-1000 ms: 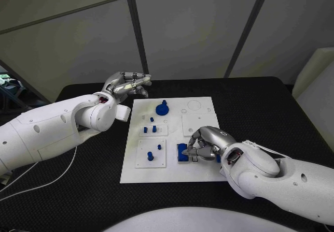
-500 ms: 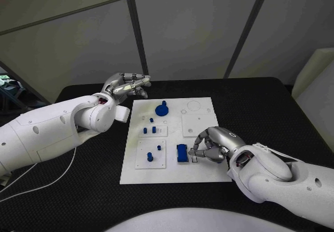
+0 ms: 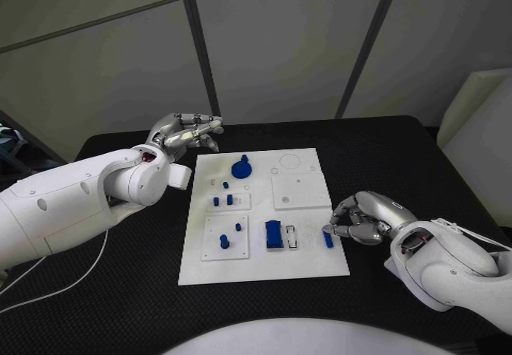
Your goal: Assemble the parts on the task board
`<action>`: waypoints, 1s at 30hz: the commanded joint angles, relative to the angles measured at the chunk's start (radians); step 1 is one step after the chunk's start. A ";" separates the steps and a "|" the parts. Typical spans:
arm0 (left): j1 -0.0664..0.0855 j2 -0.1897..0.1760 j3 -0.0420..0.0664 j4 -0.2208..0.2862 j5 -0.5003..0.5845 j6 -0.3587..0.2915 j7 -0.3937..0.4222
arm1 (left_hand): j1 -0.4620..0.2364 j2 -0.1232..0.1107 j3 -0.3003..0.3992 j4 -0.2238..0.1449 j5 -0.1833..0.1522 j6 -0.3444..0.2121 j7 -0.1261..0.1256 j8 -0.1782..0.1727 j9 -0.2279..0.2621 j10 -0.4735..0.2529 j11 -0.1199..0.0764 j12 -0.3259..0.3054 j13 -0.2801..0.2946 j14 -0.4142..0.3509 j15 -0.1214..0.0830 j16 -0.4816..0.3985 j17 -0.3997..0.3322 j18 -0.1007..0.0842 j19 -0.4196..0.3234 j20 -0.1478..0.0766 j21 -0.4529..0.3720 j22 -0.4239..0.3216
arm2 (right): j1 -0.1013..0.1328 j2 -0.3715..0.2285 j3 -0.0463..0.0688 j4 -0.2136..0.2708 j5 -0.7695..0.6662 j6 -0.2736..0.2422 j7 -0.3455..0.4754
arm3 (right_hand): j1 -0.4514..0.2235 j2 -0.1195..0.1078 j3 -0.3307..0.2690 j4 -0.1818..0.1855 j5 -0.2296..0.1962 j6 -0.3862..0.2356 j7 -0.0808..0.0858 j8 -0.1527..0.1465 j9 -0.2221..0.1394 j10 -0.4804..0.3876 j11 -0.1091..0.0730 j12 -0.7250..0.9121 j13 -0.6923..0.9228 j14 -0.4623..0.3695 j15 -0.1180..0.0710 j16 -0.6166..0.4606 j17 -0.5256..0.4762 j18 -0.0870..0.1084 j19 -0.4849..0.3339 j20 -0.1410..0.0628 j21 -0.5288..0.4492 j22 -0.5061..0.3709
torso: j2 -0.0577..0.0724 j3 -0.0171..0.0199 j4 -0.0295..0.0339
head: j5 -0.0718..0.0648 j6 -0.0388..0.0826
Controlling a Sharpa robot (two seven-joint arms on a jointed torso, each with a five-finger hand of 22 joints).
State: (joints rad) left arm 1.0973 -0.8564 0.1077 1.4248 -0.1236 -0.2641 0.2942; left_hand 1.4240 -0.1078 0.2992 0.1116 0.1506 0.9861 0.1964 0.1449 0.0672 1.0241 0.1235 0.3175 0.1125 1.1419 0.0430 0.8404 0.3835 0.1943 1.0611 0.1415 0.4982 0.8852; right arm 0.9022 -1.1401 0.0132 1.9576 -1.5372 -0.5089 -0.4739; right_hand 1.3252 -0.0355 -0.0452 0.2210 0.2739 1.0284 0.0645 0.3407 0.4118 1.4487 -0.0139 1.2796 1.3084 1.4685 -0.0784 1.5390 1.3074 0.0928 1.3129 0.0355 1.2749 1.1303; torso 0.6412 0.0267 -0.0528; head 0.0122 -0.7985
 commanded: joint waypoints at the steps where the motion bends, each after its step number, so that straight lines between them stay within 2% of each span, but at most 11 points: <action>1: -0.001 -0.001 0.000 0.005 -0.004 0.008 0.008 | -0.001 0.002 -0.007 0.001 0.000 -0.008 -0.001 0.006 0.000 -0.006 0.000 0.005 -0.001 -0.008 0.001 -0.006 -0.002 -0.013 0.004 0.003 -0.007 -0.002 | 0.000 0.002 0.000 -0.004 -0.054 0.035 -0.045 | 0.006 -0.011 0.001 0.008 0.007 0.012 0.000 -0.007 -0.001 0.000 0.003 0.002 0.037 0.086 0.007 -0.006 0.186 0.002 0.000 0.007 -0.002 0.003 | 0.001 0.0036 -0.0035 | -0.005 0.003; 4: -0.002 -0.002 0.000 0.006 -0.004 0.009 0.008 | -0.001 0.002 -0.007 0.001 0.000 -0.008 -0.001 0.006 0.000 -0.006 0.000 0.005 -0.001 -0.008 0.001 -0.006 -0.002 -0.013 0.004 0.003 -0.007 -0.002 | 0.000 0.004 0.000 -0.011 -0.078 0.056 -0.066 | 0.002 -0.017 0.001 0.017 0.009 0.021 -0.002 -0.010 -0.001 0.002 0.002 0.004 0.039 0.087 0.006 -0.004 0.190 0.001 0.003 0.007 0.001 0.007 | 0.002 0.0063 -0.0072 | -0.006 0.001; 6: -0.003 -0.003 0.000 0.005 -0.004 0.009 0.009 | -0.002 0.002 -0.008 0.002 0.000 -0.009 -0.001 0.006 0.000 -0.007 0.000 0.006 -0.001 -0.008 0.001 -0.006 -0.002 -0.013 0.004 0.003 -0.007 -0.002 | 0.000 0.007 -0.001 -0.016 -0.089 0.070 -0.077 | -0.001 -0.021 0.000 0.023 0.009 0.026 -0.003 -0.011 0.000 0.005 0.001 0.010 0.044 0.087 0.006 -0.003 0.194 0.000 0.006 0.006 0.004 0.012 | 0.001 0.0036 -0.0063 | -0.007 -0.001; 8: -0.003 -0.002 0.000 0.004 -0.004 0.009 0.009 | -0.002 0.002 -0.008 0.002 0.000 -0.009 -0.001 0.006 0.000 -0.007 0.000 0.006 -0.001 -0.008 0.001 -0.006 -0.002 -0.013 0.004 0.003 -0.007 -0.002 | -0.001 0.014 -0.001 -0.022 -0.098 0.087 -0.088 | -0.004 -0.025 0.000 0.029 0.009 0.031 -0.004 -0.013 0.000 0.007 0.000 0.013 0.046 0.088 0.005 -0.002 0.195 0.000 0.008 0.006 0.006 0.015 | 0.000 0.0035 -0.0075 | -0.008 -0.001; 11: -0.004 -0.001 0.000 0.004 -0.004 0.010 0.009 | -0.002 0.002 -0.008 0.002 0.000 -0.009 -0.001 0.006 0.000 -0.007 0.000 0.006 -0.001 -0.008 0.001 -0.006 -0.002 -0.013 0.004 0.003 -0.007 -0.002 | -0.001 0.028 -0.001 -0.031 -0.103 0.100 -0.095 | -0.010 -0.033 -0.003 0.040 0.012 0.033 -0.003 -0.017 0.001 0.008 0.000 0.013 0.046 0.088 0.005 -0.001 0.196 0.000 0.009 0.006 0.006 0.016 | 0.000 0.0034 -0.0049 | -0.010 -0.001; 14: -0.004 0.000 0.000 0.004 -0.004 0.011 0.008 | -0.002 0.002 -0.008 0.002 0.000 -0.009 -0.001 0.006 0.000 -0.007 0.000 0.006 -0.001 -0.008 0.001 -0.006 -0.002 -0.013 0.004 0.003 -0.007 -0.002 | -0.002 0.042 -0.001 -0.039 -0.107 0.109 -0.099 | -0.013 -0.044 -0.013 0.055 0.071 0.038 -0.003 -0.027 0.003 0.008 0.001 0.012 0.047 0.088 0.005 -0.002 0.196 -0.001 0.009 0.005 0.006 0.016 | 0.002 0.0044 -0.0028 | -0.015 0.003; 16: -0.005 0.000 0.000 0.003 -0.004 0.012 0.007 | -0.002 0.002 -0.008 0.002 0.000 -0.009 -0.001 0.006 0.000 -0.007 0.001 0.006 -0.001 -0.008 0.002 -0.006 -0.002 -0.013 0.004 0.003 -0.008 -0.002 | -0.005 0.053 -0.001 -0.045 -0.110 0.114 -0.101 | -0.014 -0.045 -0.017 0.058 0.084 0.040 -0.003 -0.029 0.004 0.008 0.001 0.012 0.048 0.088 0.005 -0.001 0.197 -0.001 0.010 0.005 0.006 0.017 | 0.002 0.0044 -0.0024 | -0.016 0.004; 24: -0.005 0.000 0.000 0.003 -0.004 0.012 0.004 | -0.002 0.003 -0.008 0.003 0.000 -0.010 0.000 0.006 0.000 -0.007 0.001 0.006 -0.002 -0.008 0.002 -0.006 -0.002 -0.013 0.004 0.003 -0.008 -0.002 | -0.016 0.077 -0.001 -0.062 -0.116 0.146 -0.113 | -0.014 -0.046 -0.019 0.058 0.086 0.041 -0.003 -0.029 0.005 0.008 0.000 0.011 0.047 0.088 0.005 -0.001 0.197 0.000 0.009 0.005 0.005 0.016 | 0.003 0.0035 -0.0056 | -0.011 0.000; 30: -0.006 -0.001 0.000 0.002 -0.004 0.012 0.003 | -0.002 0.003 -0.008 0.003 0.000 -0.010 0.000 0.006 0.000 -0.007 0.001 0.006 -0.002 -0.008 0.002 -0.006 -0.002 -0.013 0.004 0.003 -0.008 -0.002 | -0.021 0.089 -0.002 -0.072 -0.149 0.197 -0.132 | -0.003 -0.050 -0.024 0.054 0.089 0.048 -0.006 -0.029 0.009 0.008 -0.001 0.011 0.047 0.088 0.004 -0.001 0.198 -0.001 0.010 0.005 0.005 0.017 | 0.001 0.0029 -0.0048 | -0.011 -0.005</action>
State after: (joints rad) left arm 1.0906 -0.8572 0.1074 1.4261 -0.1236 -0.2633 0.2937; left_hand 1.4240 -0.1077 0.2966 0.1143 0.1506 0.9862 0.1964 0.1449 0.0672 1.0244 0.1235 0.3175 0.1125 1.1420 0.0430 0.8404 0.3827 0.1943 1.0611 0.1415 0.4943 0.8843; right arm 0.8869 -1.0533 0.0172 1.8909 -1.6553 -0.3813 -0.5791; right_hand 1.3198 -0.0804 -0.0629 0.2748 0.3597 1.0677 0.0590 0.3154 0.4232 1.4487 -0.0141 1.2895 1.3079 1.4686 -0.0786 1.5391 1.3074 0.0929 1.3170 0.0393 1.2749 1.1460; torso 0.6435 0.0301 -0.0569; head 0.0016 -0.8014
